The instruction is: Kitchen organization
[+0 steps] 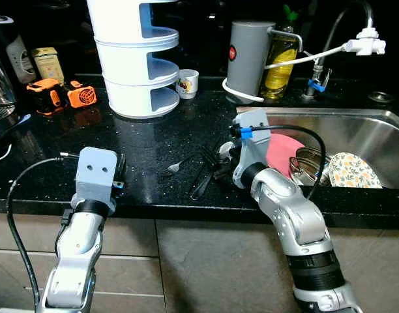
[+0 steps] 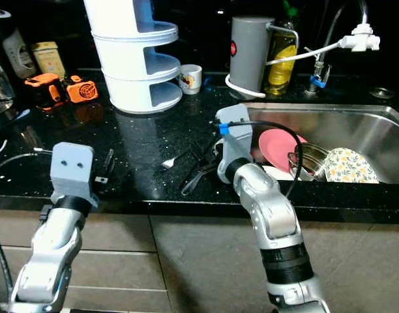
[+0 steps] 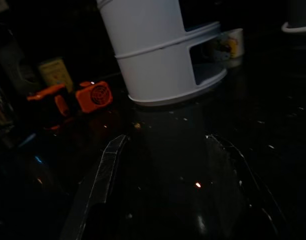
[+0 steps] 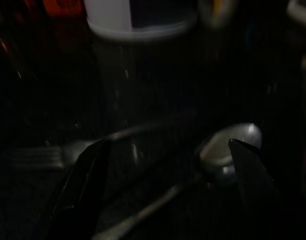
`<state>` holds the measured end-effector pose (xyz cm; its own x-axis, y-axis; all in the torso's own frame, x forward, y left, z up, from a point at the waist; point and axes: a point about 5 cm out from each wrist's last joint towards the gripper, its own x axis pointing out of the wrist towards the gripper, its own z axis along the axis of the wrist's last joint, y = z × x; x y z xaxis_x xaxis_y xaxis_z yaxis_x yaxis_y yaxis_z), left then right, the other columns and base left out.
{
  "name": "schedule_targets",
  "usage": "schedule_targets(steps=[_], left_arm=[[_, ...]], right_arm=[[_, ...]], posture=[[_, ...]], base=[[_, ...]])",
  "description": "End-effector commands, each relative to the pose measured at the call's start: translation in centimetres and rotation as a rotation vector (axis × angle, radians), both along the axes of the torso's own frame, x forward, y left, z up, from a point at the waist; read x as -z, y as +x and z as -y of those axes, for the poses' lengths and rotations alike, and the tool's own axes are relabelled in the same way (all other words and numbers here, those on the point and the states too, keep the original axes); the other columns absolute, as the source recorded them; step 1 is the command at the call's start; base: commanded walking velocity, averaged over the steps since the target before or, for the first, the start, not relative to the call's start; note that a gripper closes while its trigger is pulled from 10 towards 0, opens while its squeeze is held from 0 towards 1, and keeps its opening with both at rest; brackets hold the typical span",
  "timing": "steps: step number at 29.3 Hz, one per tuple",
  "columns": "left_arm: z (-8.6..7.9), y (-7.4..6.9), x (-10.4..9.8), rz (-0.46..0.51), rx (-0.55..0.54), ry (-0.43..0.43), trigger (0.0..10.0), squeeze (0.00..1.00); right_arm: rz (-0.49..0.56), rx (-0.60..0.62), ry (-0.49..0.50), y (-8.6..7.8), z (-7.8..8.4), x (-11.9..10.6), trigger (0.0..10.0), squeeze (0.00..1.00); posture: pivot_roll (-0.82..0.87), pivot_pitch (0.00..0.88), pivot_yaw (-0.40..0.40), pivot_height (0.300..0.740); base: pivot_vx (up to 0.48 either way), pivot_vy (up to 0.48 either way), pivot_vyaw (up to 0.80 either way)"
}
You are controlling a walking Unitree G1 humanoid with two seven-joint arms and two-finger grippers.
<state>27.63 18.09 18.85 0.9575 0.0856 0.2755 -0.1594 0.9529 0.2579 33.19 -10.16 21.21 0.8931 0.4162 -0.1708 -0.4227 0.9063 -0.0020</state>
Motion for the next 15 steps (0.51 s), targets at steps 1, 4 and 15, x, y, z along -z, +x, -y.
schedule_targets(steps=[1, 4, 15], left_arm=[[-0.3, 0.0, -0.5, 0.023, -0.021, 0.027, 10.0, 0.0], [-0.6, -0.1, -0.7, 0.042, -0.06, 0.051, 10.0, 0.0], [-2.5, -0.8, -0.8, 0.061, -0.176, 0.113, 10.0, 0.0]], right_arm=[[-0.051, -0.012, 0.004, -0.2, 0.0, -0.3, 10.0, 0.0], [-0.174, -0.002, 0.008, -0.5, -0.6, 0.3, 10.0, 0.0], [-0.36, 0.098, -0.103, -0.7, -1.0, 0.5, 10.0, 0.0]], posture=[[0.0, 0.0, -0.039, 0.74], [-0.01, 0.0, -0.042, 0.74], [0.0, 0.0, -0.065, 0.74]], base=[[0.0, 0.0, 0.0], [0.0, 0.0, 0.0], [0.0, 0.0, 0.0]])
